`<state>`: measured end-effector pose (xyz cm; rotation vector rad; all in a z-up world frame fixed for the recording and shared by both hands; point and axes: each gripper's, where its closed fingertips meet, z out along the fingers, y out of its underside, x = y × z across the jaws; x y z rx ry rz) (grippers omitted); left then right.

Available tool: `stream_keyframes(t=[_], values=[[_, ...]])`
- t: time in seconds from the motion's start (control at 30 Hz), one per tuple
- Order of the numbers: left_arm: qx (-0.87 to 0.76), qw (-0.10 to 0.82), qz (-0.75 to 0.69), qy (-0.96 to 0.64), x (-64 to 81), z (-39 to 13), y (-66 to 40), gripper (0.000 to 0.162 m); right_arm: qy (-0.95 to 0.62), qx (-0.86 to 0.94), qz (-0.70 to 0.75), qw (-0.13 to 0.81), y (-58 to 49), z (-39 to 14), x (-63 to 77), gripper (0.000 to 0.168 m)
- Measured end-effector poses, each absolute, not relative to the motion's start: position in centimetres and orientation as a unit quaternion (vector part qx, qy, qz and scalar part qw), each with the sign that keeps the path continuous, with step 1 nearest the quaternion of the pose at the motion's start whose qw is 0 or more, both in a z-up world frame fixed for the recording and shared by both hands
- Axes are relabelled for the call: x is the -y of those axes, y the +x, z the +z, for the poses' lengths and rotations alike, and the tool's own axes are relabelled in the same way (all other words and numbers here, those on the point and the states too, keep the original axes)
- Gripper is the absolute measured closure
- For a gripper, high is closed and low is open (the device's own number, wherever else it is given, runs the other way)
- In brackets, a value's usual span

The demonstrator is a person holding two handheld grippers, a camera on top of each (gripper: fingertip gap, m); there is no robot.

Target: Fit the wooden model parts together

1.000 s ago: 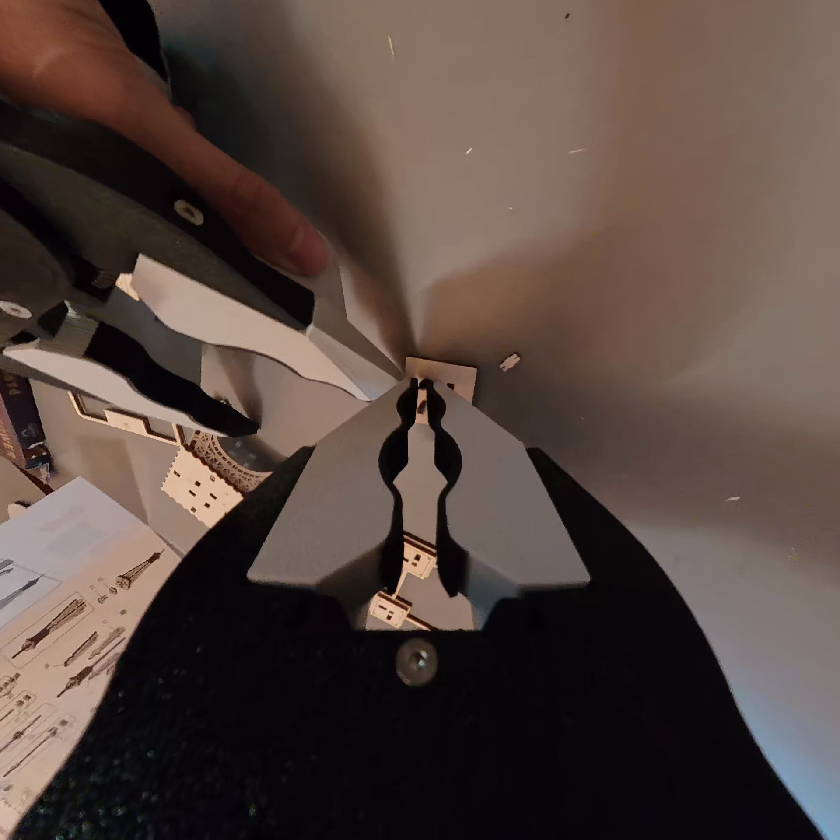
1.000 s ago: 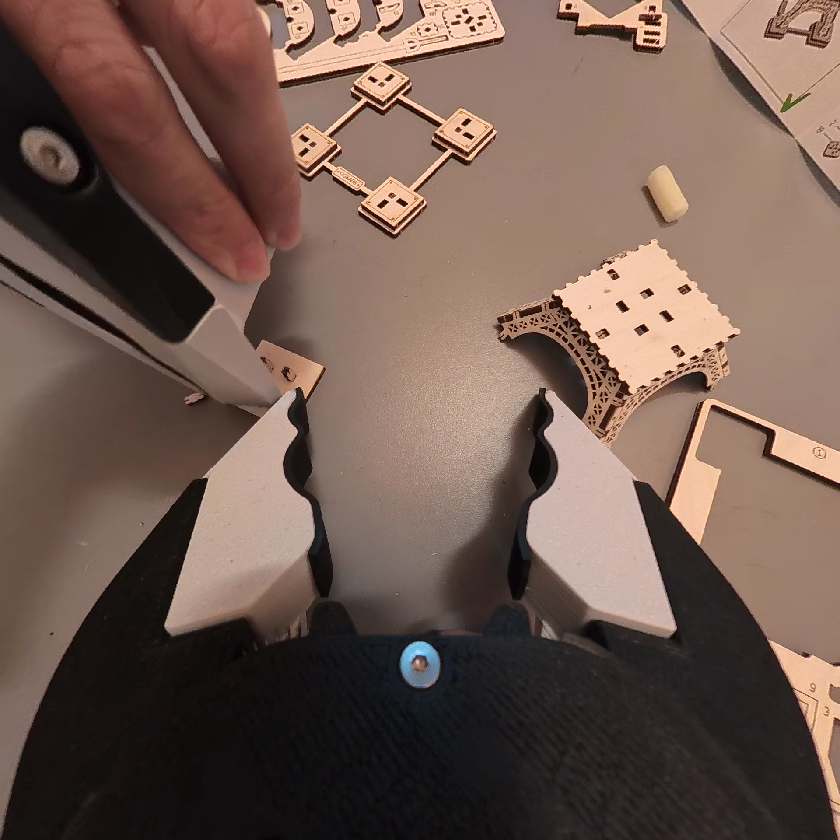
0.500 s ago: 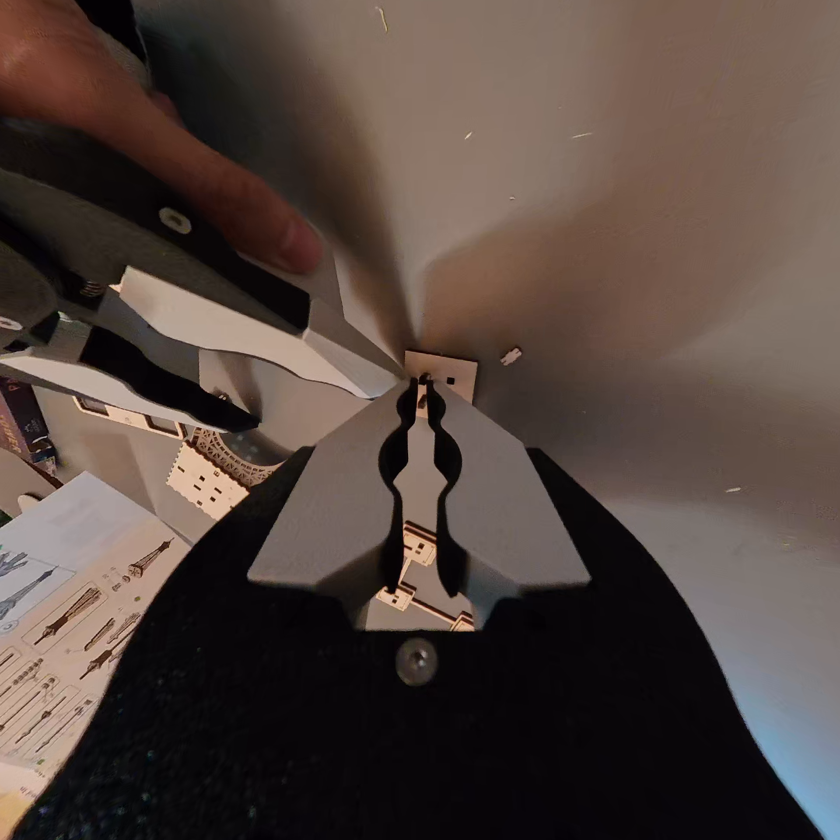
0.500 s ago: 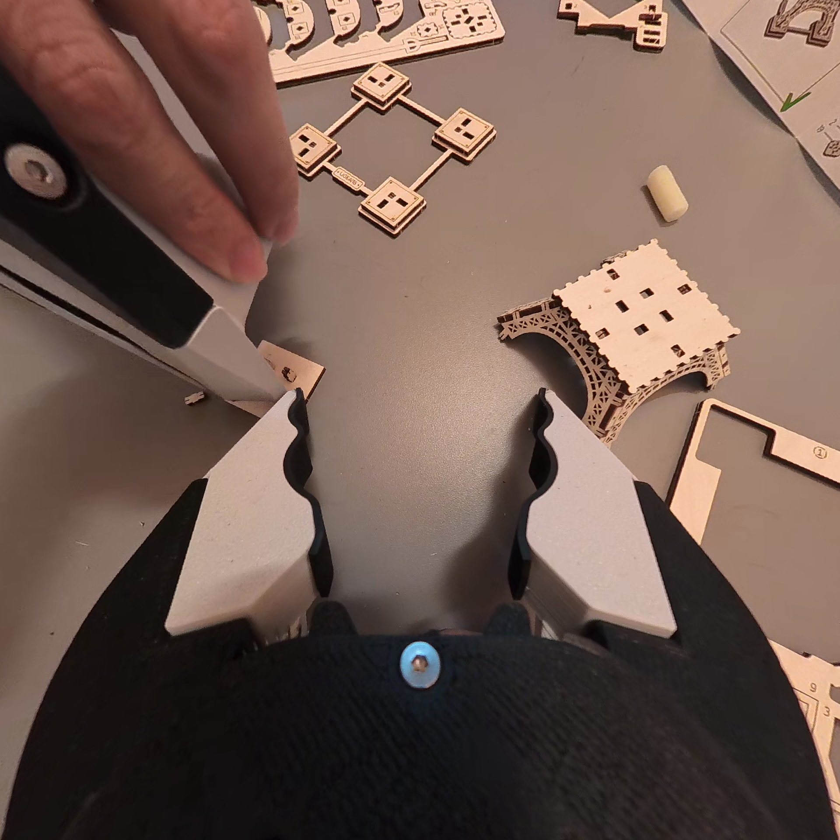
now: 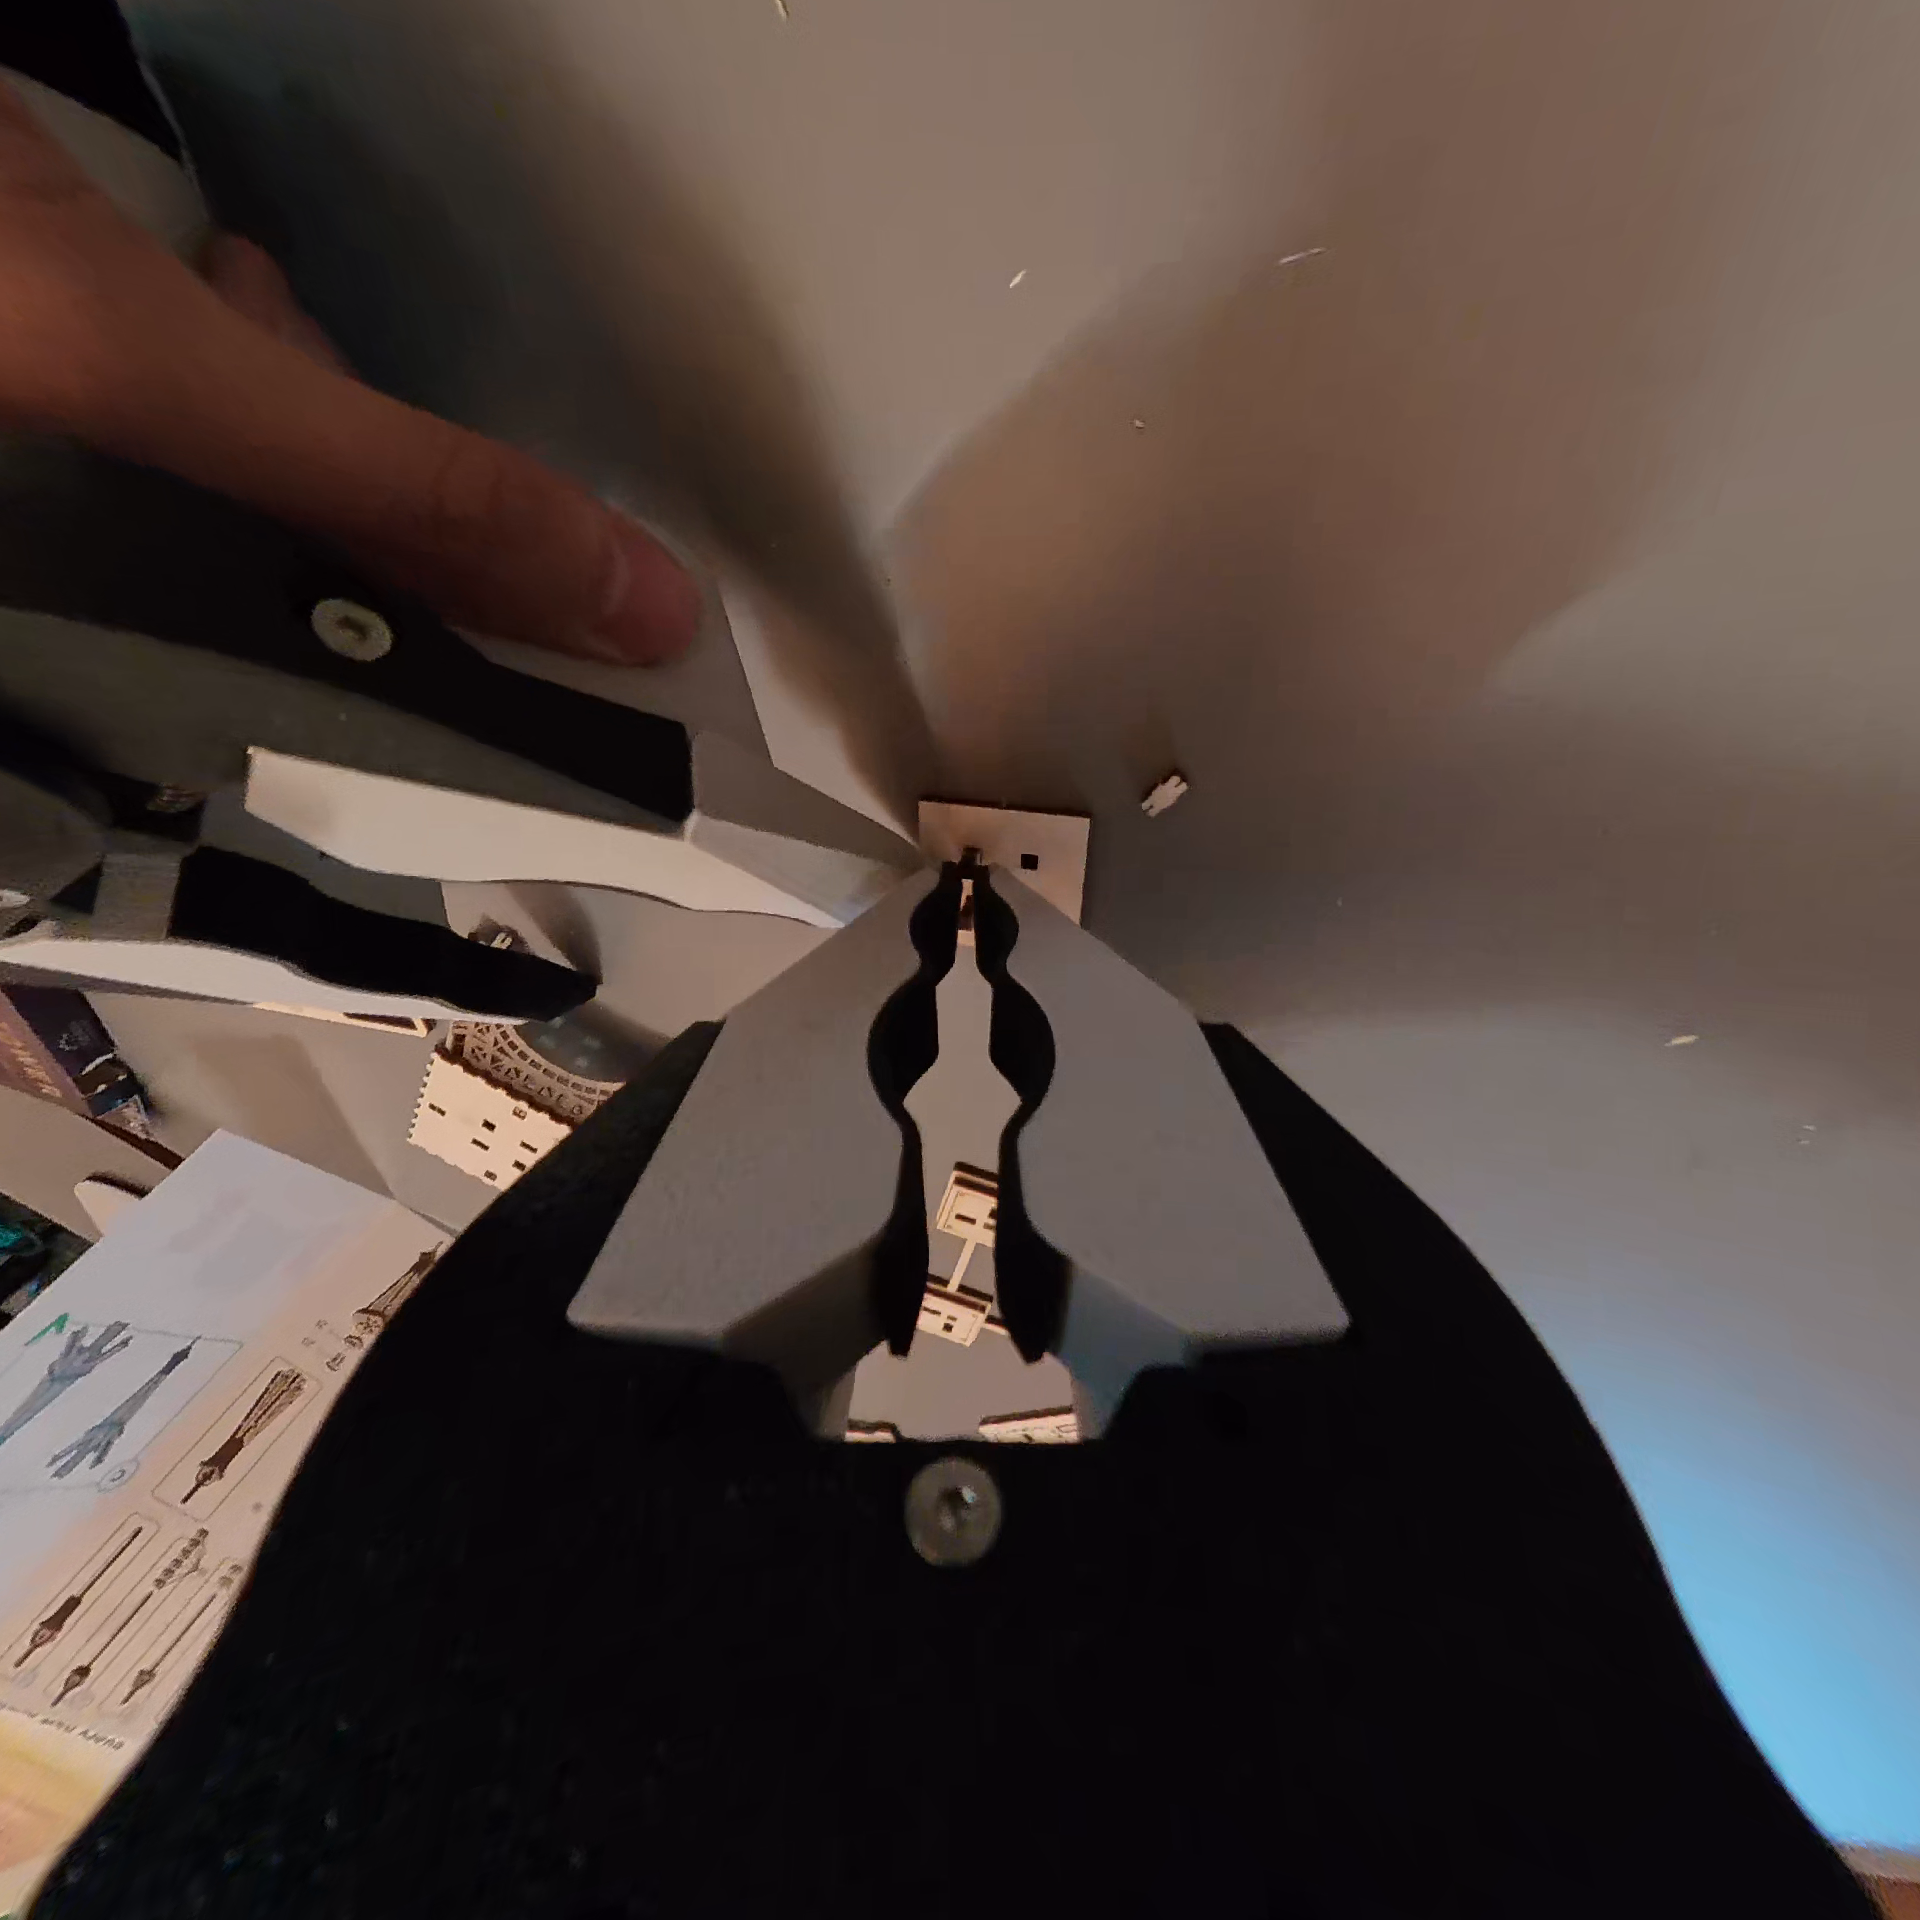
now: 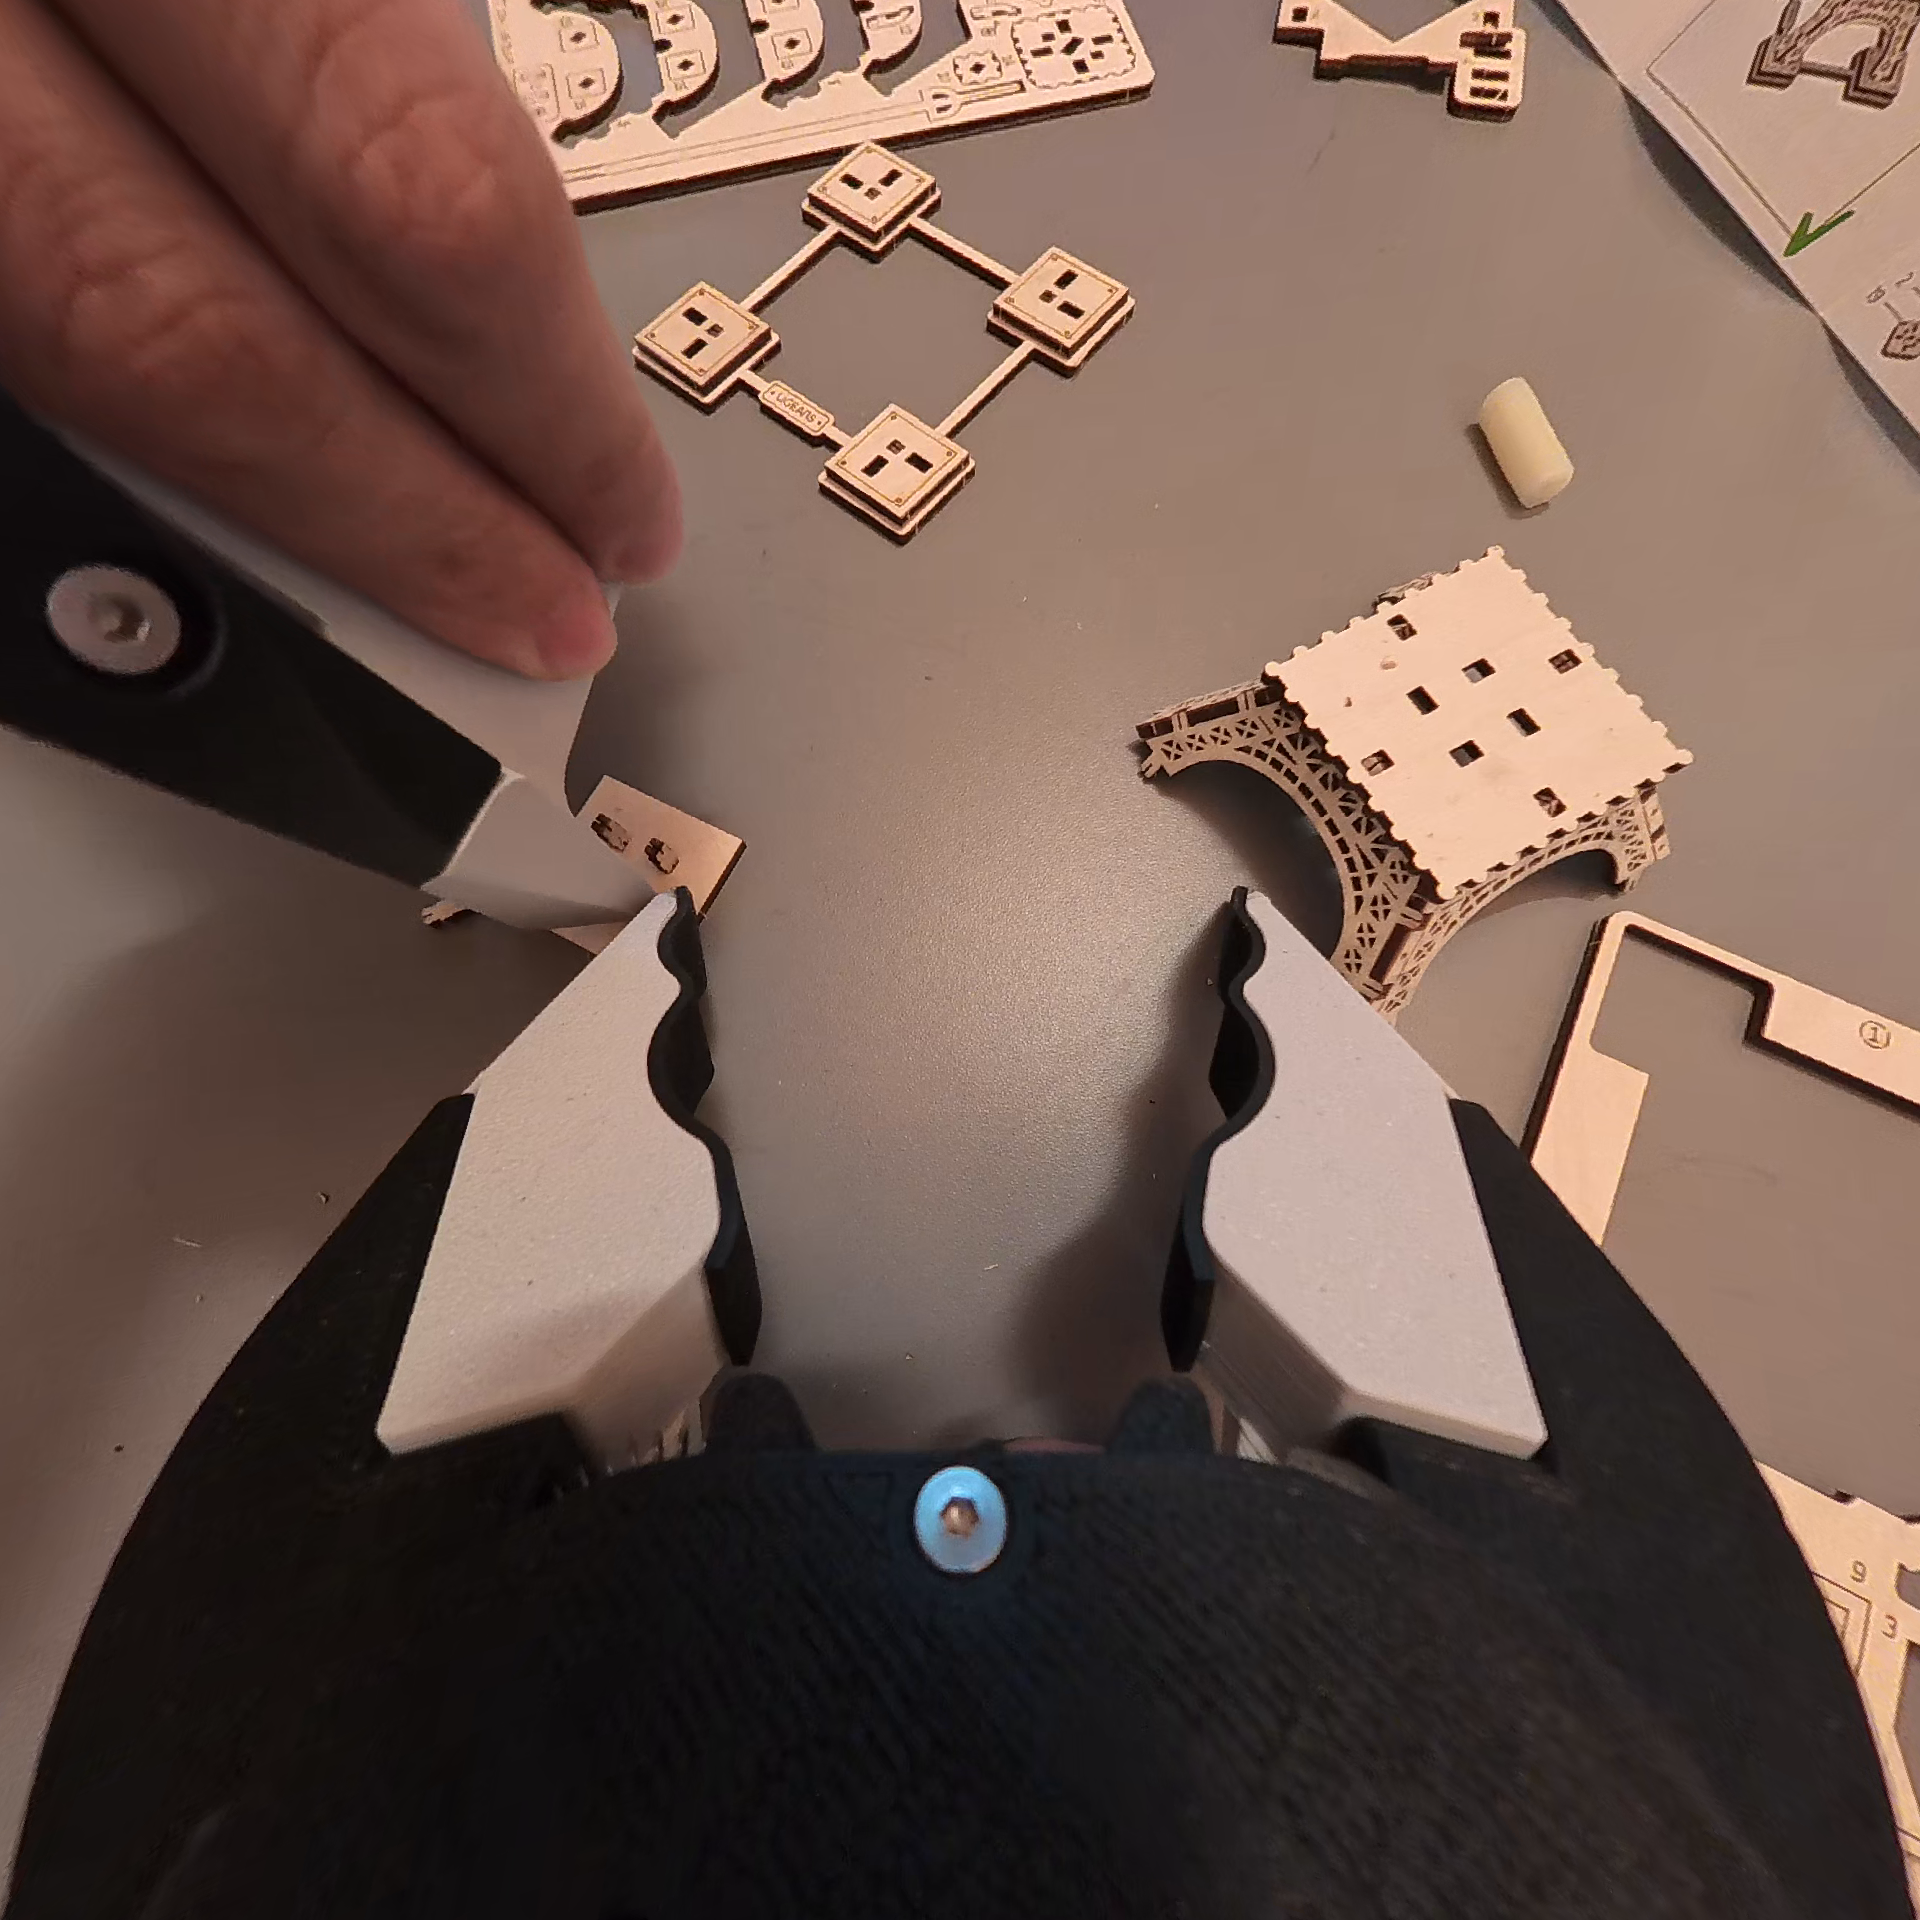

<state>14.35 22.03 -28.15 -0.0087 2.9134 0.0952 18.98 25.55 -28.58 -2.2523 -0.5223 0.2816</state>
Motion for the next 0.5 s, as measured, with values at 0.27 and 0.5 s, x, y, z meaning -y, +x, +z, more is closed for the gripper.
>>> stream_keyframes(t=[0.27,0.5], values=[[-0.994,0.105,0.035,-0.008,-22.05,-28.19,14.34,0.162,-0.888,0.206,0.111,0.395,18.99,-28.58,-25.54,0.070],[-0.994,0.104,0.037,-0.007,-22.05,-28.22,14.32,0.162,-0.888,0.206,0.111,0.395,18.99,-28.58,-25.54,0.070]])
